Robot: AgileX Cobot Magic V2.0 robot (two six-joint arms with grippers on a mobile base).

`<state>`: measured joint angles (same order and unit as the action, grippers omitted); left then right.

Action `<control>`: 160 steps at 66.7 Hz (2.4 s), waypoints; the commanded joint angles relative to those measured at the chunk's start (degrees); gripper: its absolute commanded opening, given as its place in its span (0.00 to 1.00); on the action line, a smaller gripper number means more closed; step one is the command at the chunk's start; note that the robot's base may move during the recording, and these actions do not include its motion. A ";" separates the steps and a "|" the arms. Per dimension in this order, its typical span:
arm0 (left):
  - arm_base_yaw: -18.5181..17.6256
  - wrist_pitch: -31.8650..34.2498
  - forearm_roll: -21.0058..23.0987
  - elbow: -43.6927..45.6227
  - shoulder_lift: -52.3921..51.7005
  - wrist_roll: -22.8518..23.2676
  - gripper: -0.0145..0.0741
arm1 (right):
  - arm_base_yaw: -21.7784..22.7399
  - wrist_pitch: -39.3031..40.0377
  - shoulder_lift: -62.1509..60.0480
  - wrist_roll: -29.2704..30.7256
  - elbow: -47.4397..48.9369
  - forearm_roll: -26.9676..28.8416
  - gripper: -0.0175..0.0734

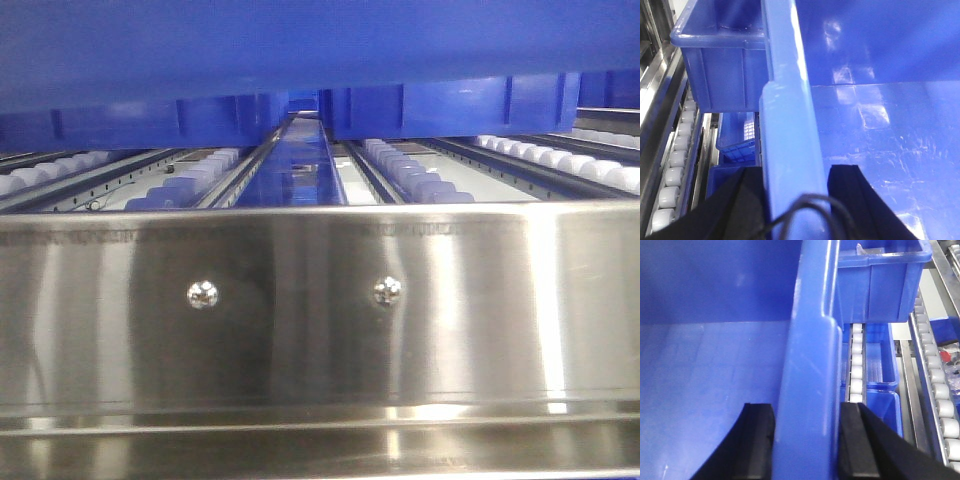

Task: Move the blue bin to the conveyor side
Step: 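Lift the blue bin with both grippers and pull it off the rollers, then hold the blue bin in both grippers while driving away from the rack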

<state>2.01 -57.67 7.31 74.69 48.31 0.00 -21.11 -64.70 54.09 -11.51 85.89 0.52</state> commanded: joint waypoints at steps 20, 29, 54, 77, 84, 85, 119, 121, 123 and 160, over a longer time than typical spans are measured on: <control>-0.03 6.47 -2.72 0.71 -1.03 -1.04 0.14 | 0.40 6.25 -1.02 1.50 0.78 -5.17 0.11; -0.03 6.47 -2.72 0.71 -1.03 -1.04 0.14 | 0.40 6.25 -1.02 1.50 0.78 -5.17 0.11; -0.03 6.47 -2.72 0.71 -1.03 -1.04 0.14 | 0.40 6.42 -1.02 1.50 0.78 -5.17 0.11; -0.03 6.47 -2.73 0.71 -2.69 -1.04 0.14 | 0.40 6.42 -1.02 1.50 0.78 -5.17 0.11; -0.03 6.47 -2.73 0.71 -2.77 -1.04 0.14 | 0.40 6.42 -1.02 1.50 0.78 -5.17 0.11; -0.03 6.47 -2.73 0.71 -2.77 -1.04 0.14 | 0.40 6.42 -1.02 1.50 0.78 -5.17 0.11; -0.03 6.47 -2.73 0.71 -2.77 -1.04 0.14 | 0.40 6.42 -1.02 1.50 0.78 -5.17 0.11; -0.03 6.47 -2.73 0.71 -2.77 -1.04 0.14 | 0.40 6.42 -1.02 1.50 0.78 -5.17 0.11; -0.03 6.47 -2.73 0.71 -2.77 -1.04 0.14 | 0.40 6.42 -1.02 1.50 0.78 -5.17 0.11; -0.03 6.47 -2.73 0.71 -2.77 -1.04 0.14 | 0.40 6.42 -1.02 1.50 0.78 -5.17 0.11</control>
<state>2.01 -57.58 6.76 74.69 46.74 0.00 -21.11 -64.59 54.31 -11.51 85.77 0.61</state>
